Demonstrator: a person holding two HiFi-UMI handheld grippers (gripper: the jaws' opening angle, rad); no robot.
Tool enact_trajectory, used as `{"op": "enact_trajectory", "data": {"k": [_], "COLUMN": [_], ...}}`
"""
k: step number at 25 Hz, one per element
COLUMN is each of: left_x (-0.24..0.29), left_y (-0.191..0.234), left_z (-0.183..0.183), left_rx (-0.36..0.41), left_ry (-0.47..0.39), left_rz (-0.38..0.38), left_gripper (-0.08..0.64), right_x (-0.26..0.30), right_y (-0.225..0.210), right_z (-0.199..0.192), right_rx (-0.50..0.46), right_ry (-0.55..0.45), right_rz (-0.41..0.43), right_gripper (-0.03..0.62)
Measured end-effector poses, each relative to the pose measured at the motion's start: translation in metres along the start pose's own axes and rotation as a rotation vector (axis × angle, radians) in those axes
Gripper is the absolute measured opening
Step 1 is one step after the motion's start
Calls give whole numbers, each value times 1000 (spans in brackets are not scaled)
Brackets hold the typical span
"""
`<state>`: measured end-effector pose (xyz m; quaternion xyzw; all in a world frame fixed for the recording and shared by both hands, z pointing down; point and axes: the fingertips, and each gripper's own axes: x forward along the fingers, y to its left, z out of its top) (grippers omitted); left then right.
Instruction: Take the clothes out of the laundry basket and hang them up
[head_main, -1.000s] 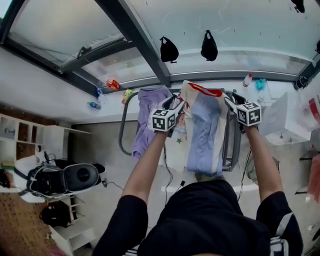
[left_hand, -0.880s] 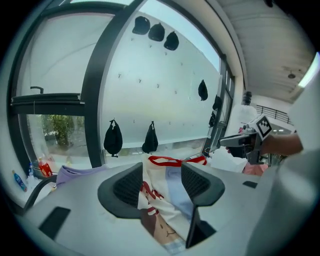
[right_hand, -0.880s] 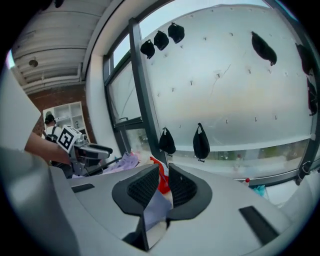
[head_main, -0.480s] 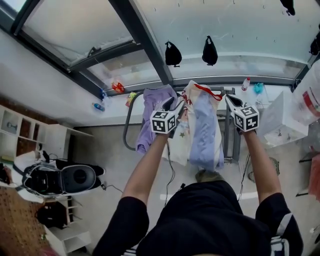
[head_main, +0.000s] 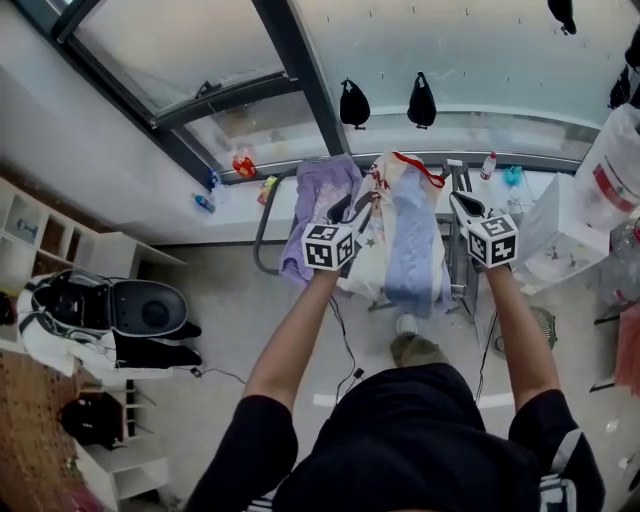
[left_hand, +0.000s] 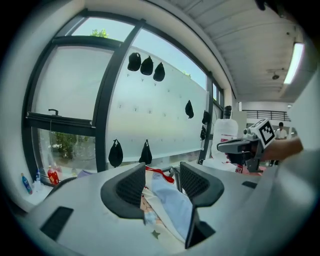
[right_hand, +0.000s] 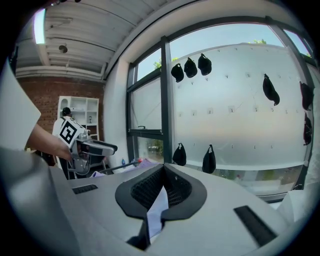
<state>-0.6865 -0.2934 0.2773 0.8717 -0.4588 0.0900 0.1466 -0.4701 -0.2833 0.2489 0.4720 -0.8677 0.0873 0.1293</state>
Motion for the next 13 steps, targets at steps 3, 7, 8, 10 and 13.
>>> {"op": "enact_trajectory", "data": {"k": [3,7,8,10,13], "left_x": [-38,-87,-96,-110,-131], "left_y": [-15,-39,-43,-48,-54], "left_z": [-7,-25,-29,-39,-53], "left_rx": [-8,-8,-10,-15,-20], "left_ry": [-21,-34,-39,-46,-51], "left_rz": [7,7,7,7,8], "left_gripper": [213,213,213,213,213], "right_x": [-24,-59,-65,-72,-82], "right_y": [27,68,74,85,100], "right_z": [-4,-20,-25,-36,-52], "right_rx": [14,28,35,57,81], "right_ry": [-12,-23,-25,-27,-28], "right_rz": [1,10,10,8,11], "right_gripper": [-2,-2,-2,-2,-2]}}
